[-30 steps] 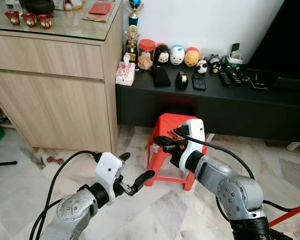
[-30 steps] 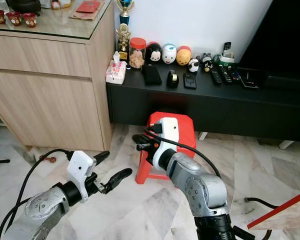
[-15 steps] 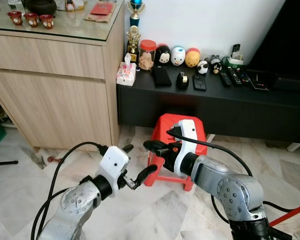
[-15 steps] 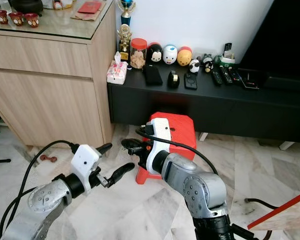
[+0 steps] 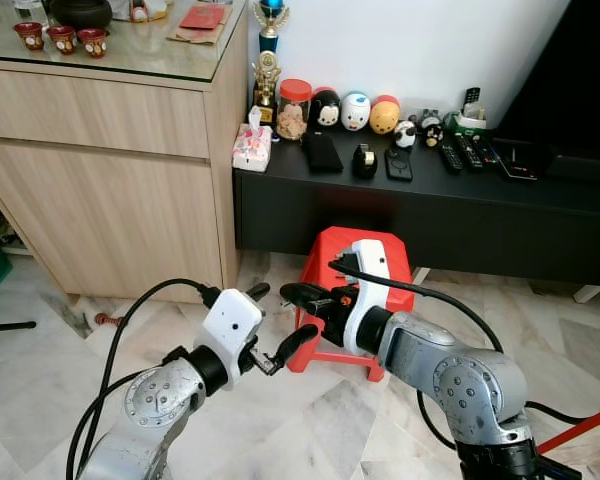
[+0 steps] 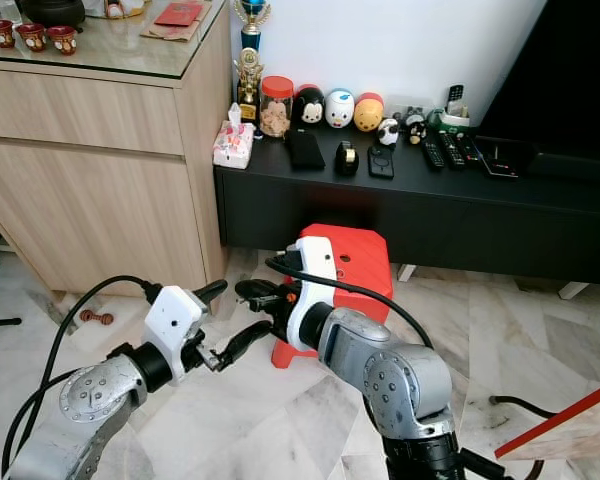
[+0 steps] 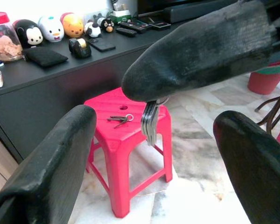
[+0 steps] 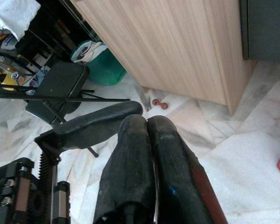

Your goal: Hang keys on a hook

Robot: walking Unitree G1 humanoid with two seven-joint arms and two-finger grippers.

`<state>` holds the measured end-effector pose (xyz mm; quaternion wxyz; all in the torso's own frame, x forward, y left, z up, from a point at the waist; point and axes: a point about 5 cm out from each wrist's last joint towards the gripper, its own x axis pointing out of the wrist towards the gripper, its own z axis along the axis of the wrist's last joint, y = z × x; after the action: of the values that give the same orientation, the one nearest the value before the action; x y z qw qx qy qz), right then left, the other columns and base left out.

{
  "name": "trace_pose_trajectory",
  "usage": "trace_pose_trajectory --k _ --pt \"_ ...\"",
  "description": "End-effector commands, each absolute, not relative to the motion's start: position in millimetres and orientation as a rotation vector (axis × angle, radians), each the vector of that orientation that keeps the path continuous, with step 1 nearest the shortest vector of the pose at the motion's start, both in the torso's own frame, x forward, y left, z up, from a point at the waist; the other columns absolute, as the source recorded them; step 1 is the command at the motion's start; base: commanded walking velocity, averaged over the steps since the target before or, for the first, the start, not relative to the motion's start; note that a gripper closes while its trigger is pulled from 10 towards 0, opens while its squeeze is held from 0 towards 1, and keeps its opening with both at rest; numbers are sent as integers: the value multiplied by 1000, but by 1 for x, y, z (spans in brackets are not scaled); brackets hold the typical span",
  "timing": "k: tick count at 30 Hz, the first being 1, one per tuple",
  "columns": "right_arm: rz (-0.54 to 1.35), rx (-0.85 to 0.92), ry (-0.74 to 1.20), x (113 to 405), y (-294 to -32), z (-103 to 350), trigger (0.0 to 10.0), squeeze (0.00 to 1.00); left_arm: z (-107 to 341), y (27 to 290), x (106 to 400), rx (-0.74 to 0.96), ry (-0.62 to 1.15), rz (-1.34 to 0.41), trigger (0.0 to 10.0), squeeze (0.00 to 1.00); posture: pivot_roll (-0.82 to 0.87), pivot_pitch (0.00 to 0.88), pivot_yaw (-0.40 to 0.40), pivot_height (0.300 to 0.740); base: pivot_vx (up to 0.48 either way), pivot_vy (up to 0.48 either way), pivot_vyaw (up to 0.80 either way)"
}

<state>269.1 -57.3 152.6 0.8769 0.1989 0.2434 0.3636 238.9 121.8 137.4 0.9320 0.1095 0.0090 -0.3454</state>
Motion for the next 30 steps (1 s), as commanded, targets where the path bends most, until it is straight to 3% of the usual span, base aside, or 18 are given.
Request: trace_pose_trajectory --k 1,10,16,17,18,19,21,22,23,24,30 --pt "757 422 492 267 -60 157 10000 0 138 118 240 227 5 -718 10000 0 21 73 -146 740 0 0 0" --pt "765 430 497 265 -59 158 10000 0 138 117 242 207 -4 -707 10000 0 21 79 -146 740 0 0 0" --pt "768 431 500 265 -58 158 10000 0 139 117 243 201 -10 -703 8627 0 20 81 -146 740 0 0 0" --pt "769 431 502 265 -58 157 10000 0 139 117 243 196 -11 -703 7333 0 20 81 -146 740 0 0 0" --pt "769 431 502 265 -58 157 10000 0 139 117 243 196 -11 -703 7333 0 20 81 -146 740 0 0 0" --pt "769 431 503 265 -58 157 10000 0 139 117 243 195 -12 -704 5059 0 22 81 -146 740 0 0 0" --pt "769 432 503 265 -58 157 10000 0 139 117 243 194 -13 -703 5059 0 22 81 -146 740 0 0 0" --pt "769 432 504 265 -58 157 10000 0 139 117 243 194 -13 -703 3961 0 23 82 -146 740 0 0 0" --pt "769 432 504 265 -58 157 10000 0 139 117 243 194 -13 -703 706 0 23 82 -146 740 0 0 0" --pt "769 432 504 265 -57 157 10000 0 139 117 243 194 -14 -703 0 0 22 82 -146 740 0 0 0" --pt "770 434 506 264 -57 157 10000 0 139 117 243 189 -16 -705 0 0 24 83 -145 740 0 0 0"
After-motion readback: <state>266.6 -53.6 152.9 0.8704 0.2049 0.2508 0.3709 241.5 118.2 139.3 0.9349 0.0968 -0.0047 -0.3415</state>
